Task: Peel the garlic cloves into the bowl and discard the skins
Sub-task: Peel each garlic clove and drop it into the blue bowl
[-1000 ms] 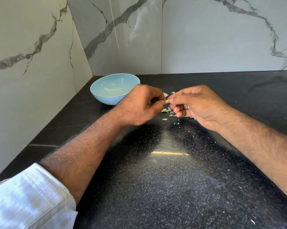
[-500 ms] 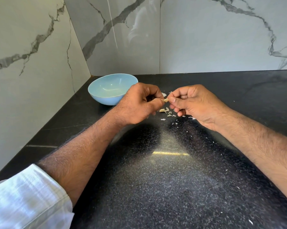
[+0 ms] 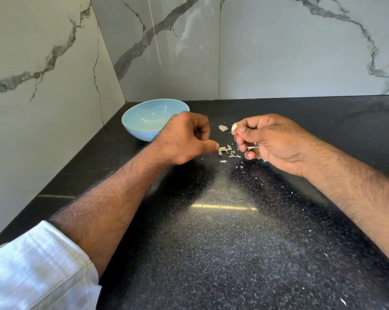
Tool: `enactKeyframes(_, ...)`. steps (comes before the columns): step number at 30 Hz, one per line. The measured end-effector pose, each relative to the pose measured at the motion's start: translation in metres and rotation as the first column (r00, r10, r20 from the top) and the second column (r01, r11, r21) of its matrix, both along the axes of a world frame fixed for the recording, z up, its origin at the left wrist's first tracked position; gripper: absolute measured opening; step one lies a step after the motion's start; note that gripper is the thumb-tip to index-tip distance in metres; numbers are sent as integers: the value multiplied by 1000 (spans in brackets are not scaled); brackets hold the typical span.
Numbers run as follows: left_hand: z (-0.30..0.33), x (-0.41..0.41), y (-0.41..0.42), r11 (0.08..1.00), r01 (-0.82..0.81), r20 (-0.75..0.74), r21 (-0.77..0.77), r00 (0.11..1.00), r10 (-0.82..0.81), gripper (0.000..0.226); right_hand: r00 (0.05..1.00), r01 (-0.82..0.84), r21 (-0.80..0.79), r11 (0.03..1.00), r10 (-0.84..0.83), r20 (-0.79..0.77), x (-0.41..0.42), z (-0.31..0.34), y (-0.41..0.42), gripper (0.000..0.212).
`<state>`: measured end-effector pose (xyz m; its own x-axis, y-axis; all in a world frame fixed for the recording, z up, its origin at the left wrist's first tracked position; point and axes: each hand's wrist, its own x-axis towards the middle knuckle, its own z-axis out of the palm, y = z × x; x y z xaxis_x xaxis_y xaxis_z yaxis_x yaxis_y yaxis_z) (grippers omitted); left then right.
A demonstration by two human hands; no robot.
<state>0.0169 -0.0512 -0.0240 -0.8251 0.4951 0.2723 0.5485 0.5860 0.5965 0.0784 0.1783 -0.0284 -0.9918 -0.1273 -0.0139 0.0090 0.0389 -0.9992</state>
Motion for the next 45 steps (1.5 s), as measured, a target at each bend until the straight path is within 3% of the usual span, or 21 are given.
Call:
enactKeyframes(3, -2, 1, -1, 997, 68, -13, 48, 998, -68, 19, 1000, 21, 32, 999, -21, 6, -1, -2, 1, 16)
enactKeyframes(6, -3, 5, 5, 963, 135, 103, 233, 981, -163, 8, 999, 40, 55, 998, -39, -8, -2, -4, 1, 18)
enactKeyframes(9, -5, 6, 10, 901, 149, 128, 407, 967, -218, 13, 998, 65, 49, 997, -64, -15, -2, -4, 2, 16)
enactKeyframes(18, -10, 5, 15, 852, 148, 96, 502, 970, -225, 12, 991, 122, 94, 988, -115, -70, 0, -6, -5, 22)
enactKeyframes(22, -11, 4, 14, 875, 154, 17, 460, 983, -182, 13, 957, 250, 143, 958, -221, -188, 0, -3, -5, 21)
enactKeyframes(25, -13, 4, 14, 908, 157, -44, 389, 987, -152, 12, 953, 228, 181, 957, -180, -244, 3, 2, -6, 13)
enactKeyframes(38, -15, 5, 18, 920, 180, -206, 348, 972, -112, 14, 960, 205, 268, 941, -140, -242, 1, 1, -6, 6)
enactKeyframes(45, -18, 7, 21, 939, 187, -278, 287, 955, -105, 13, 946, 258, 431, 865, -134, -296, -2, -3, -6, 14)
